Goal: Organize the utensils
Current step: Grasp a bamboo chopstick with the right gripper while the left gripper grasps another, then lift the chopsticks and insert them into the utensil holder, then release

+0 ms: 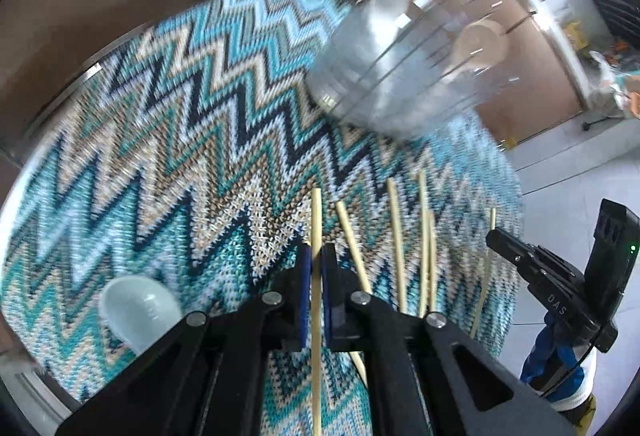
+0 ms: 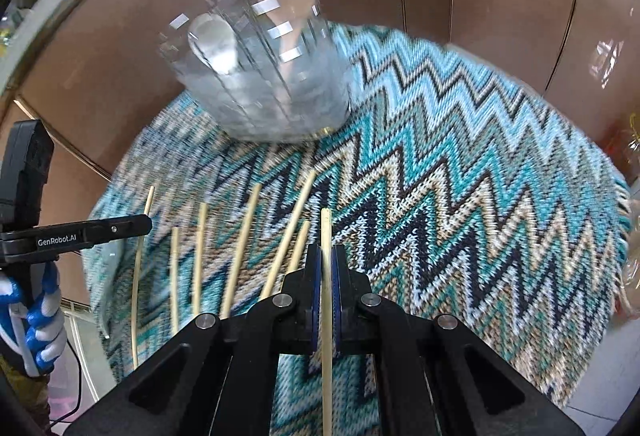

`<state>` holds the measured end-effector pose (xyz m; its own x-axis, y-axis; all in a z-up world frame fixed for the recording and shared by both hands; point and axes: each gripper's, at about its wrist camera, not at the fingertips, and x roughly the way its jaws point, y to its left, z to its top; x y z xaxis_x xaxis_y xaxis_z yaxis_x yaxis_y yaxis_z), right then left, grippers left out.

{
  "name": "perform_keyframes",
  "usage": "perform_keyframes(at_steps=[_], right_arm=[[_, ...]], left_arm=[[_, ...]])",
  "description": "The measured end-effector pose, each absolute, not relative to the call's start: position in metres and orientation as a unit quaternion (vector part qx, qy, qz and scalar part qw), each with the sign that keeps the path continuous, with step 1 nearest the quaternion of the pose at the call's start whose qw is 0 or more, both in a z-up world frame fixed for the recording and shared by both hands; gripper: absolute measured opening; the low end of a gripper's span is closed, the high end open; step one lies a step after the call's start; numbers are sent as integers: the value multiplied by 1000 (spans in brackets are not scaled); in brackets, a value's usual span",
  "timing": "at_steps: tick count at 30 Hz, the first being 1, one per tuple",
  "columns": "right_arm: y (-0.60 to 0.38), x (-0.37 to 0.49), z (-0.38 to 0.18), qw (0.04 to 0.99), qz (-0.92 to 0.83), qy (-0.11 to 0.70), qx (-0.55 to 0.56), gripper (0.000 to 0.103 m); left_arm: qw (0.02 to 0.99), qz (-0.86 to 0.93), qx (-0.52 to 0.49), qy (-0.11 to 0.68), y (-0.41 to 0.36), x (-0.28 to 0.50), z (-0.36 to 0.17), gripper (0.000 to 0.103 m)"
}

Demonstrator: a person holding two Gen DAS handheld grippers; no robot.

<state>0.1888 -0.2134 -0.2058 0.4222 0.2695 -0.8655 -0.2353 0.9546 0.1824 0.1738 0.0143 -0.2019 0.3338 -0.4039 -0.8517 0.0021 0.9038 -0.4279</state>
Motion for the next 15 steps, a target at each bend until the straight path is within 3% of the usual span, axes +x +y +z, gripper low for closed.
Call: perform_keyframes(at_steps=[15], right_arm=[[-208,106,-107,912,165,375,9,5]], left_arm=[[881,-160,-154,419,64,118,-95,4]])
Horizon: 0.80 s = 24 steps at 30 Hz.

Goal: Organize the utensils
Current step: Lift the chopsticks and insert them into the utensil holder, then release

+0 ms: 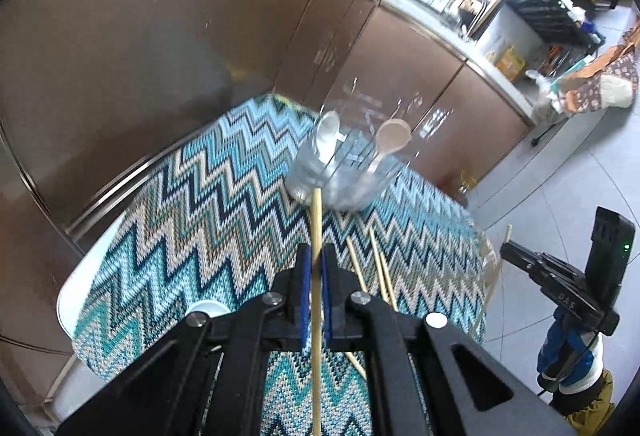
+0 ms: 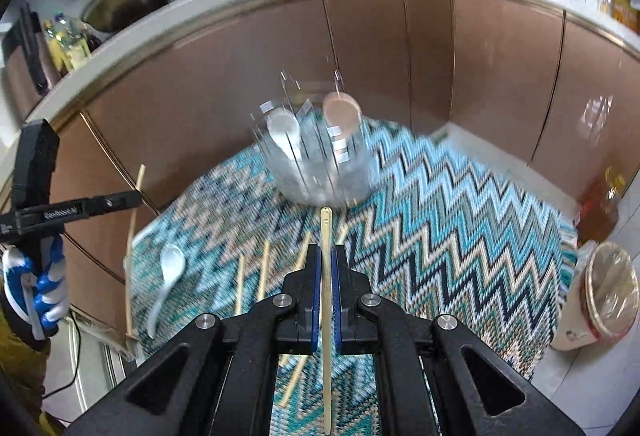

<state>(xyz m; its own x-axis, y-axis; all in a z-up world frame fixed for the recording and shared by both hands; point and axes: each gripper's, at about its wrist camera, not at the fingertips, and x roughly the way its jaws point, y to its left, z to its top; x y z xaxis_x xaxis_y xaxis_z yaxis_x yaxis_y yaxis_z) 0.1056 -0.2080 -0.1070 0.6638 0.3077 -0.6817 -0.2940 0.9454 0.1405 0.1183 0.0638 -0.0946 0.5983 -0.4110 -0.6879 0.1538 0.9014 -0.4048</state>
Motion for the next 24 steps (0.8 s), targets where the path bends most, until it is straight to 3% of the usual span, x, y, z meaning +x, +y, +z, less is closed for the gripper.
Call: perform_keyframes(at_steps=[10,24], right_arm=[[-187,103,-42,940,185,286,15,5],[-163,171,4,969,208,126,51,5]], left_arm=[[910,-166,-152,347,52,124,-44,4],[949,-147,-193,201,30,187,11,4]])
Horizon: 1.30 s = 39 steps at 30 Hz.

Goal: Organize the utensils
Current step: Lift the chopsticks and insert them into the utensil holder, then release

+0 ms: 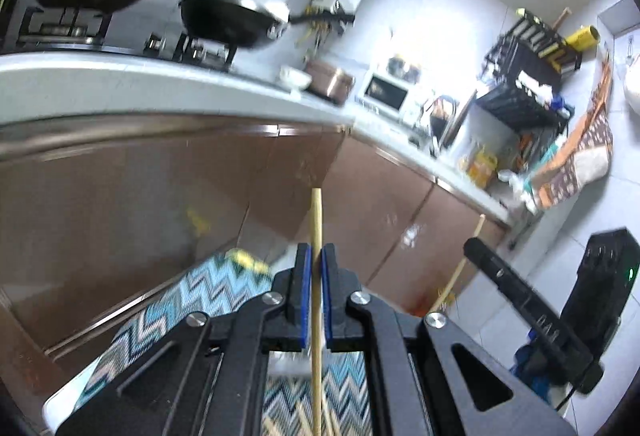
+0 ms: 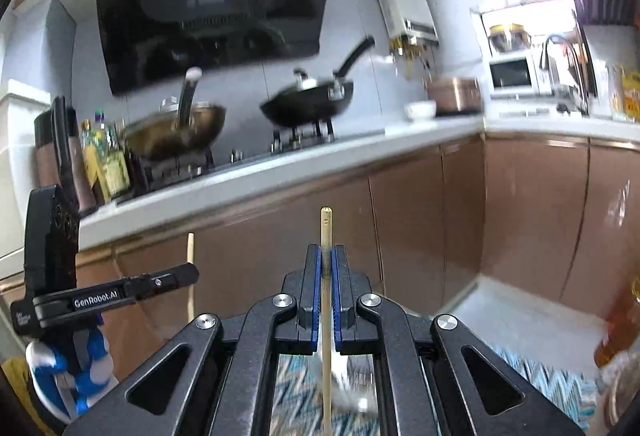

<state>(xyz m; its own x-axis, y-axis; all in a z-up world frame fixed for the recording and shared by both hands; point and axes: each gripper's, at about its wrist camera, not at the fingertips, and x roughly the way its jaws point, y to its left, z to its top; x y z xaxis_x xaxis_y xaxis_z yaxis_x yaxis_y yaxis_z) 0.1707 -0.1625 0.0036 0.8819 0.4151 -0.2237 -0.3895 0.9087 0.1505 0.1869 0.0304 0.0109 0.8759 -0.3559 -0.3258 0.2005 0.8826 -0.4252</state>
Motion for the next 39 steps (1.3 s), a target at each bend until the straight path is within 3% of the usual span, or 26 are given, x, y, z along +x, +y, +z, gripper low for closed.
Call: perform_keyframes(at_steps=[8,24,26,28,30,36,39], right_arm=[[-158,220,-20,978,186,77,56,5],[-157,250,-111,980,151,132,17,5],[-158,243,-116,979,150,139,13,9],[-159,237,-118,978,148,144,11,22],[-160,229,-115,978,148,147,12,25],[-161,197,-93,978,146,148,24,27],[-160,175,-80,978,142,151,20,27]], left_arm=[[966,-93,-197,141,0,250,7,4],[977,-12,-145,155,-50,295,-102,6],[976,-18,-146,162,-49,289,-107,6],[976,-21,-142,165,-46,282,-107,11],[976,-28,-138,167,-46,275,-101,18],[977,-35,-121,171,-33,234,-68,36],[978,-35,-115,172,-21,209,-51,39]])
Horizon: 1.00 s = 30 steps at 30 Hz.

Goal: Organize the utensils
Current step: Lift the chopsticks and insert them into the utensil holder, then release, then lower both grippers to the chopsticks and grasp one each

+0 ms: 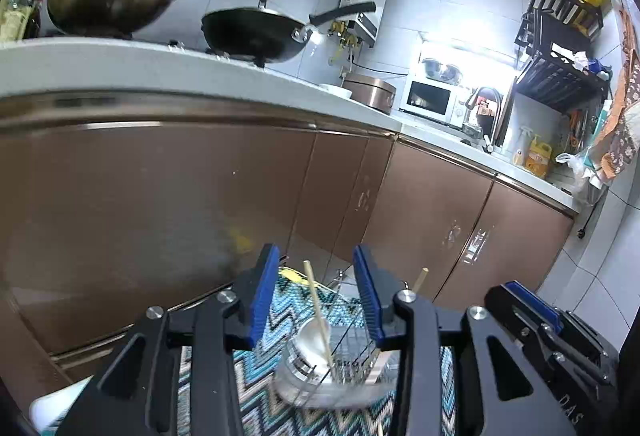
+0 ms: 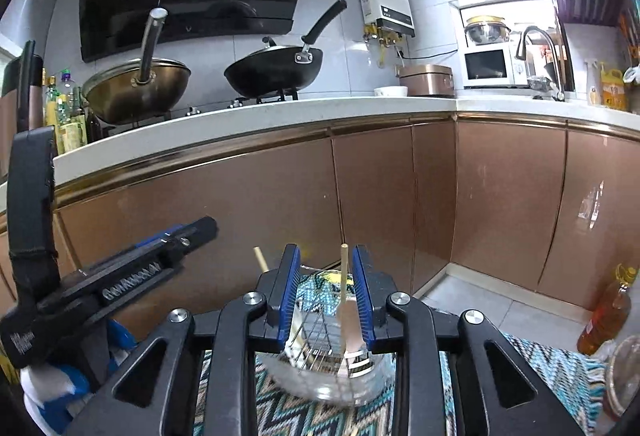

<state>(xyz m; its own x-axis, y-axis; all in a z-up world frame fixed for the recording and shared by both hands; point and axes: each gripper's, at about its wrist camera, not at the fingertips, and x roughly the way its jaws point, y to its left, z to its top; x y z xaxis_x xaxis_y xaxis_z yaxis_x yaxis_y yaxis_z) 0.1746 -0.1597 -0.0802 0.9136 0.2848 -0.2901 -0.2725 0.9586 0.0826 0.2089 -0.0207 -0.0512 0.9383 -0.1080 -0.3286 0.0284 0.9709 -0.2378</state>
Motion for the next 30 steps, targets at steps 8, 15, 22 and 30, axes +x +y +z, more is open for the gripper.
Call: perform_keyframes(at_steps=[8,15,22,30], right_arm=[[-148,115,-49,977,142,158,16,28],[-136,60,-27,976,157,152,14,29],[-140,11,-11,976,165,144,19,31],[-155,-24,-2,978,153,139,22,36]], left_arm=[[979,-34,-110,167,3,142,-9,43],[981,-25,-99,167,11,82,10,47],[980,-36,-89,176,10,28,26,47],[974,-72,-96,194,8,2,30,47]])
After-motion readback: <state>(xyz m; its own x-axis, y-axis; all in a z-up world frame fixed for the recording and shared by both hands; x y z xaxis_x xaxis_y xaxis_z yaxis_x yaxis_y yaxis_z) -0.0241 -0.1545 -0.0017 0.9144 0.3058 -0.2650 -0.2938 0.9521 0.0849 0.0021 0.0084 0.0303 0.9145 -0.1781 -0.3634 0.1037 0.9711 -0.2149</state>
